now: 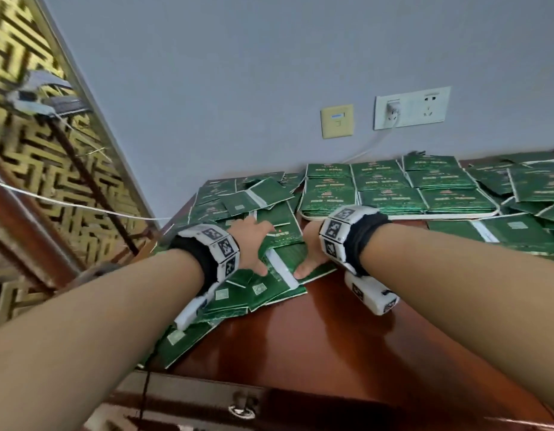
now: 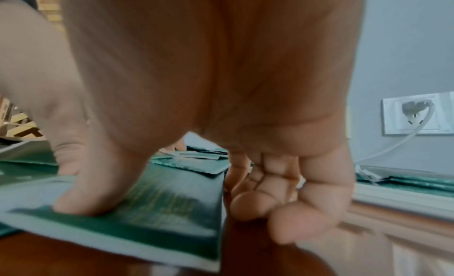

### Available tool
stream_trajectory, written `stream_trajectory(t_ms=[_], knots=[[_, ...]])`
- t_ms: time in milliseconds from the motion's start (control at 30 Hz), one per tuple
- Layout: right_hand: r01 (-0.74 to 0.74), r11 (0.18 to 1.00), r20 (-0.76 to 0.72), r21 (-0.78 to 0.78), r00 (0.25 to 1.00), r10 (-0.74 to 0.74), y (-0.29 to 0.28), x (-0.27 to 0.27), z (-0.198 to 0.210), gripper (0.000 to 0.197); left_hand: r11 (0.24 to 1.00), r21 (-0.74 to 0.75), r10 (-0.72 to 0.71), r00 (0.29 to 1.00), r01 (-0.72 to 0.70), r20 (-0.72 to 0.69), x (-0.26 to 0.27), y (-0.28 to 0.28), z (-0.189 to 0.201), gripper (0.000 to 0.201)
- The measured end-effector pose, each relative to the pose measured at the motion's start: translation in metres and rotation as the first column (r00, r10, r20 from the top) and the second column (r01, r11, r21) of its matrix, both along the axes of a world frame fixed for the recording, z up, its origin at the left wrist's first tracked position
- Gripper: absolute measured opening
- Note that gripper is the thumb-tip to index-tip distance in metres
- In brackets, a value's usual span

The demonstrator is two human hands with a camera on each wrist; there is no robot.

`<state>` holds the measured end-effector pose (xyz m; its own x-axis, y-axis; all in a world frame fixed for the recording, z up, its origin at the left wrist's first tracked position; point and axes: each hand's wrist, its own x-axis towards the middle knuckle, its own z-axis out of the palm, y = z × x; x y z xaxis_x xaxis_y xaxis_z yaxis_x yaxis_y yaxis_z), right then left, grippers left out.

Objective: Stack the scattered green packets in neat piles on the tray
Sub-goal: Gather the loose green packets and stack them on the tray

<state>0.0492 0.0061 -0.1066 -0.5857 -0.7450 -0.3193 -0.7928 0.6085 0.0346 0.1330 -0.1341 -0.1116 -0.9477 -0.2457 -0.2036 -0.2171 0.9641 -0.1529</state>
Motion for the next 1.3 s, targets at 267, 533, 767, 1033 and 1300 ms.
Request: stream_trajectory(t_ms=[267,533,767,1033,1300], knots=[[0.029,0.99,0.059,0.136,0.998,-0.037,-0.019,-0.001,-0.002,0.079,0.998,0.056,0.028,0.999,-0.027,-0.029,0.0,-0.011,-0.009,0.095],[0.099,0.992,0.127,0.072,0.986,-0.108,-0.013,-0.002,-0.006,0.075,0.997,0.07,0.02,1.0,-0.02,0.001,0.004,0.001,-0.001,0.08],[0.152,0.973,0.088,0.172,0.982,-0.169,0.009,-0.015,0.0,0.062,0.969,0.233,-0.073,0.996,0.081,-0.04,0.005,0.024,0.018,0.065],[0.255,0.967,-0.069,0.023,0.965,-0.253,0.051,-0.043,0.046,0.06,0.957,0.274,-0.055,0.985,0.099,-0.165,-0.002,0.052,0.013,0.079],[0.236,0.966,-0.117,-0.104,0.962,-0.247,0.064,-0.046,0.039,0.042,0.91,0.005,0.413,0.907,-0.414,-0.082,0.001,0.019,0.01,0.079]])
